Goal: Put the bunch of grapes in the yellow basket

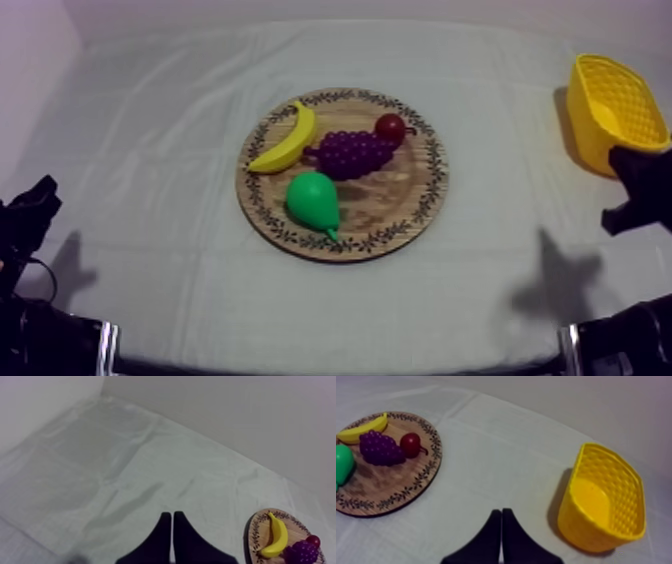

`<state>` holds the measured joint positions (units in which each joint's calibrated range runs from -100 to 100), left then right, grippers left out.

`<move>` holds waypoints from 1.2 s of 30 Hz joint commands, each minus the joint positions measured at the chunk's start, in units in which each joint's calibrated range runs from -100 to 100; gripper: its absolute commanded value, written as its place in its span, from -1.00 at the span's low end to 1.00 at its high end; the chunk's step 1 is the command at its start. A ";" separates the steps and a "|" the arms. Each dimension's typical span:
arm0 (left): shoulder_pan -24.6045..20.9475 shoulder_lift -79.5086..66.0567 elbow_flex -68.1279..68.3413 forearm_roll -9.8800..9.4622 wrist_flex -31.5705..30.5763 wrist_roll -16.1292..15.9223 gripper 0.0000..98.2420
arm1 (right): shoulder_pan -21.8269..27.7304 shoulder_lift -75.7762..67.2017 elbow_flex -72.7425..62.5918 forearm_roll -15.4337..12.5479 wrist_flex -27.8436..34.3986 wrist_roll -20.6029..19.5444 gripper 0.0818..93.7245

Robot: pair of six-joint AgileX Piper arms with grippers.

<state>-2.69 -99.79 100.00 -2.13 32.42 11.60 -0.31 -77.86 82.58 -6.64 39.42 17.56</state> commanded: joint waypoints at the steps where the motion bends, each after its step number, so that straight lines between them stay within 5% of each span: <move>1: -0.03 0.05 0.00 0.01 -0.01 0.00 -1.00 | -0.15 8.70 -10.94 -1.91 2.07 2.17 -0.99; 18: -0.03 0.05 0.00 0.01 -0.01 0.00 -1.00 | -5.21 47.69 -56.37 -11.73 28.07 12.87 -0.99; 36: -0.03 0.05 0.00 0.01 -0.01 0.00 -1.00 | -13.12 77.44 -77.28 -10.73 42.19 21.17 -0.99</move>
<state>-2.69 -99.79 100.00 -2.13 32.42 11.60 -12.66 -3.25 5.51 -17.31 81.04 38.29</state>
